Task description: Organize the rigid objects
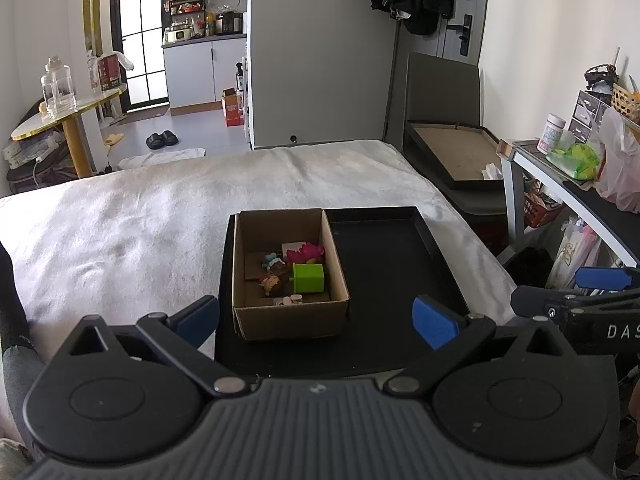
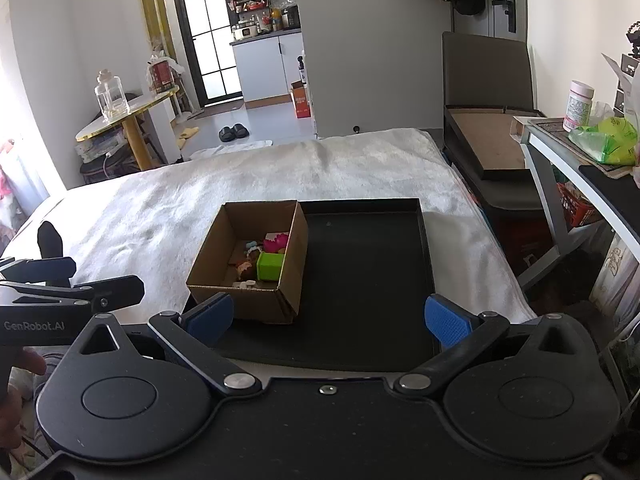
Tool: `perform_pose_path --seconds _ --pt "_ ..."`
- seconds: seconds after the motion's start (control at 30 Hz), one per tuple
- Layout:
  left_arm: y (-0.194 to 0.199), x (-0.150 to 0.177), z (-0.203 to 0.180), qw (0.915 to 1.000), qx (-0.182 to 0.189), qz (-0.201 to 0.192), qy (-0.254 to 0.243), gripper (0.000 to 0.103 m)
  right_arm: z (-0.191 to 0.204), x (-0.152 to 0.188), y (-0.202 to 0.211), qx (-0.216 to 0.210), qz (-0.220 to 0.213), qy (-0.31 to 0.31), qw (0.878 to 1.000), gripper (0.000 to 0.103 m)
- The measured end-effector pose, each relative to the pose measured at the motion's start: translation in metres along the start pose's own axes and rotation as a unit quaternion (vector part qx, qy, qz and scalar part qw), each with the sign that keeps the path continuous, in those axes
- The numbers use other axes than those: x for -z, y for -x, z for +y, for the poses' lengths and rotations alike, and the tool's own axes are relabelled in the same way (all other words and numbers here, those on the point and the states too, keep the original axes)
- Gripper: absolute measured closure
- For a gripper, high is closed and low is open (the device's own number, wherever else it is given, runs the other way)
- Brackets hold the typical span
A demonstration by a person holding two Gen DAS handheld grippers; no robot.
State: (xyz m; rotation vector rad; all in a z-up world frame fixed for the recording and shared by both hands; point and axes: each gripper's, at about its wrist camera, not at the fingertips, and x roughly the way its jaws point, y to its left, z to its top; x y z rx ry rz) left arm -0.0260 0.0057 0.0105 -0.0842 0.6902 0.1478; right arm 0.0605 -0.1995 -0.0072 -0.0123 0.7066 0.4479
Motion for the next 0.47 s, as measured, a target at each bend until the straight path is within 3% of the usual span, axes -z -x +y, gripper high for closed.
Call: perform_pose_path --seconds 0.47 --pt "-0.0029 0.0021 -0.0003 1.0 0.006 -0.001 0.001 0.001 0.0006 0.0032 -0.0049 0.006 0.009 -0.002 1.0 0.0"
